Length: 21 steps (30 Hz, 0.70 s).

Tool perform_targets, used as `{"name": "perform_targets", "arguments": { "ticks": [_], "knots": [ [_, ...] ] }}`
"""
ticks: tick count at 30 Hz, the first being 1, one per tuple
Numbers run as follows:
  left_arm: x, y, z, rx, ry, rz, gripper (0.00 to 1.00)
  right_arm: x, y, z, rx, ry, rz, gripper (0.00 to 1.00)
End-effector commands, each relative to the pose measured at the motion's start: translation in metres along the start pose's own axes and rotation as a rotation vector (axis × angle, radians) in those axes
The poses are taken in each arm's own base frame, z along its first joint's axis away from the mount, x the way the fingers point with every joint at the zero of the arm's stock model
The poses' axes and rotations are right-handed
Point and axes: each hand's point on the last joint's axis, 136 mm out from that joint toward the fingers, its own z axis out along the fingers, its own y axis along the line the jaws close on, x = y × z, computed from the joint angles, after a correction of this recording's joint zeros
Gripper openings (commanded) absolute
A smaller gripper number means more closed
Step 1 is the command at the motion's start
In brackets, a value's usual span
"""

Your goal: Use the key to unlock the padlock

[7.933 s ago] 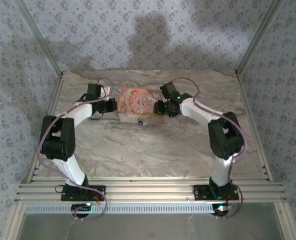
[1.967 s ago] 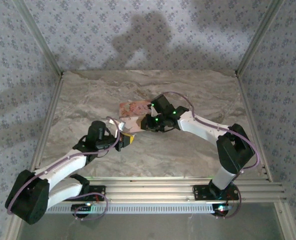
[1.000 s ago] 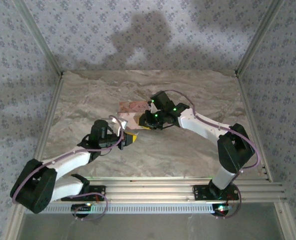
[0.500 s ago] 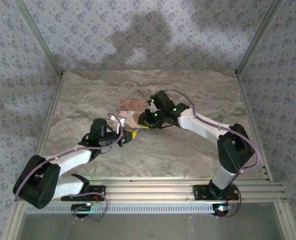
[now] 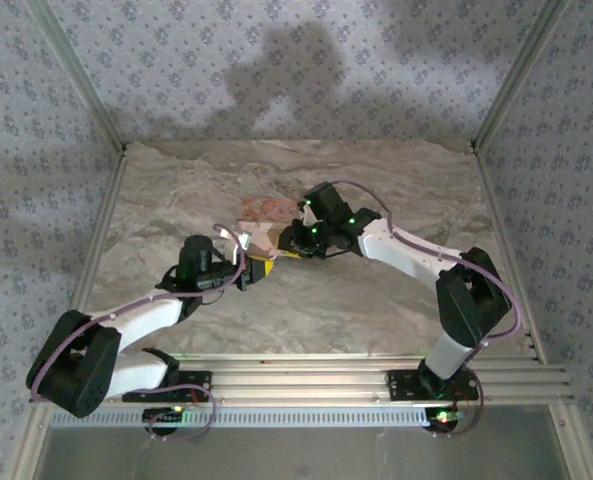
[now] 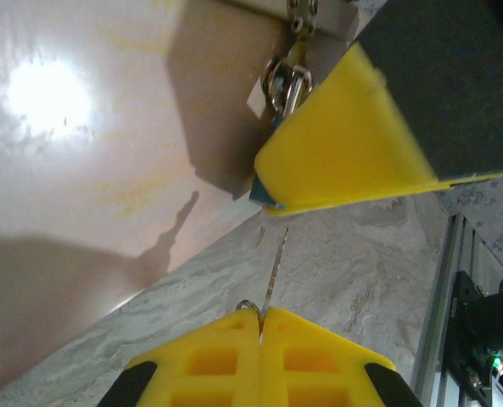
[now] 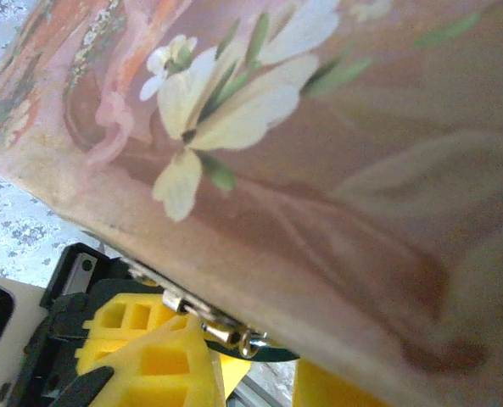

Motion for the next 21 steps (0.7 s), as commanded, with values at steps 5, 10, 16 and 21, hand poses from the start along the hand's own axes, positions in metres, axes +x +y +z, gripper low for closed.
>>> {"name": "perform_targets", "arguments": {
  "ticks": [5,10,16,21],
  "knots": [
    [-0.0239,-0.0095,0.0034,0.04,-0.044,0.034,0.0,-0.005,0.0234,-0.0152,-0.089,-0.028,-0.041,0.0],
    [-0.0202,-0.0064,0.0068,0.045,-0.035,0.022,0.0,-0.0044,0.0254,-0.0176,-0.093,-0.032,-0.044,0.0],
    [-0.0171,-0.0043,0.0085,0.048,-0.032,0.009,0.0,-0.0042,0.0238,-0.0191,-0.087,-0.036,-0.041,0.0],
    [-0.0177,-0.0039,0.009,0.046,-0.031,0.008,0.0,-0.0045,0.0233,-0.0202,-0.087,-0.04,-0.042,0.0]
  ]
}}
